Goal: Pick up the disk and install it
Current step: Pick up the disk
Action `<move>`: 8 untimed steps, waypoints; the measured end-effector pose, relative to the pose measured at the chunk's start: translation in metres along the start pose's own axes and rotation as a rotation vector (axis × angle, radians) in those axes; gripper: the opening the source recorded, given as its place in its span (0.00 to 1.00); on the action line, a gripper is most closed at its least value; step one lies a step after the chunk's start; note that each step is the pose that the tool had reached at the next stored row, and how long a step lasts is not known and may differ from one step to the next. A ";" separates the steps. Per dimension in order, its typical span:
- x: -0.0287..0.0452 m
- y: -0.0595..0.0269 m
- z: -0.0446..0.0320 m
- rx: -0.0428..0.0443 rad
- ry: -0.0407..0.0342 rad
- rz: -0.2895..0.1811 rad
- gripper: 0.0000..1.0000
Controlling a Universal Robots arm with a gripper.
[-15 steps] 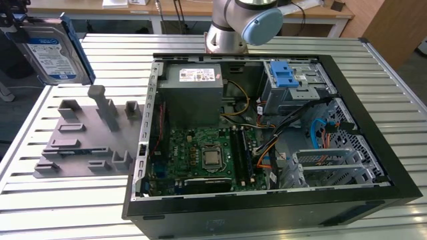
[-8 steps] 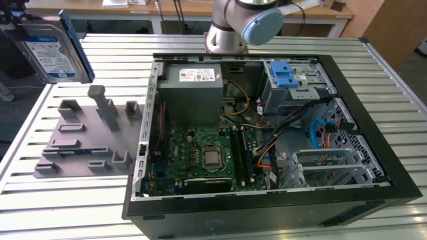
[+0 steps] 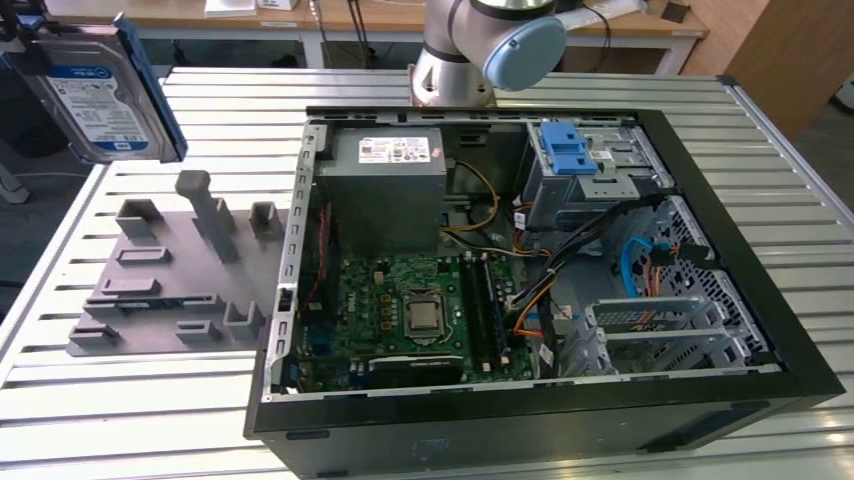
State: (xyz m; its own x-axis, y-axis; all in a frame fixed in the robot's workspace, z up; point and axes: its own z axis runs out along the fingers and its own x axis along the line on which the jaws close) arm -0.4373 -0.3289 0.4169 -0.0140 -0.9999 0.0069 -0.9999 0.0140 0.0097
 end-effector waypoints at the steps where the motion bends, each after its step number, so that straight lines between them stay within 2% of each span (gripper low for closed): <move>1: 0.0000 0.0000 -0.0007 0.0001 0.0000 0.000 0.36; 8: 0.0000 0.0001 -0.0061 0.0000 0.0000 0.000 0.36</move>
State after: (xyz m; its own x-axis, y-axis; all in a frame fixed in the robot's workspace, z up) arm -0.4374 -0.3289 0.4230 -0.0139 -0.9999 0.0069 -0.9999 0.0140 0.0097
